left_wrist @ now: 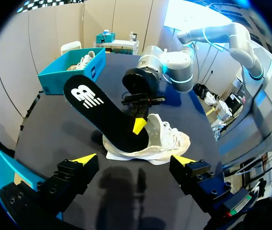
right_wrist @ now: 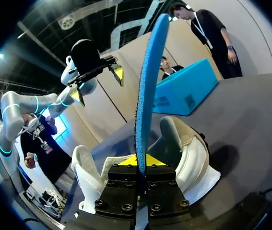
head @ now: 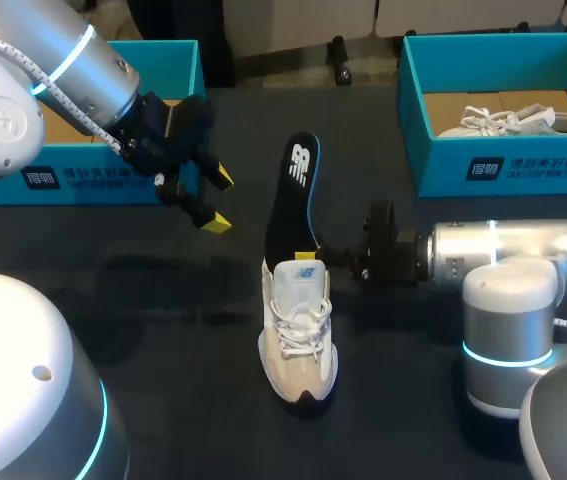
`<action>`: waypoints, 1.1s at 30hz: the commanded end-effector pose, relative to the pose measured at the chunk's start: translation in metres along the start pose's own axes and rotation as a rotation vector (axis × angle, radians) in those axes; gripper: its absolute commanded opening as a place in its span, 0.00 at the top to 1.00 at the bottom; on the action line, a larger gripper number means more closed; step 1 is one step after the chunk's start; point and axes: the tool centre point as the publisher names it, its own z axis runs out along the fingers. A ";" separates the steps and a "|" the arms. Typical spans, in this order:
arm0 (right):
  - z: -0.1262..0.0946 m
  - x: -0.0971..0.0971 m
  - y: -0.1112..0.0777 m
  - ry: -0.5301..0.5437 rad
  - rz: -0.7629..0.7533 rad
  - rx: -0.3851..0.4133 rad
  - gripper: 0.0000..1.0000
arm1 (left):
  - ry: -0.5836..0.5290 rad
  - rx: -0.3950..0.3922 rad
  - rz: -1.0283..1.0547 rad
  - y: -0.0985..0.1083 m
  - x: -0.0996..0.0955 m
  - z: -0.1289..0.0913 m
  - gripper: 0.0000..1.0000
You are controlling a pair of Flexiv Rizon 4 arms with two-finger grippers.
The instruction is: Take the shoe out of the shoebox, open the shoe tongue, remove and reinsert the insole, then place the shoe into the shoebox
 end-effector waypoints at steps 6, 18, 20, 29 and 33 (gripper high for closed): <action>0.004 0.002 0.008 -0.014 -0.019 0.010 1.00 | 0.000 -0.002 0.000 0.000 0.000 0.000 0.00; 0.003 0.003 0.015 -0.017 -0.038 0.016 0.66 | 0.000 -0.002 0.000 0.000 0.000 0.000 0.00; 0.002 0.001 0.018 -0.016 -0.045 0.017 0.65 | 0.000 -0.002 0.000 0.000 0.000 0.000 0.00; 0.004 -0.009 0.034 -0.002 -0.079 0.029 0.62 | 0.000 -0.002 0.000 0.000 0.000 0.000 0.00; 0.007 -0.013 0.041 0.012 -0.092 0.042 0.61 | 0.000 -0.002 0.000 0.000 0.000 0.000 0.00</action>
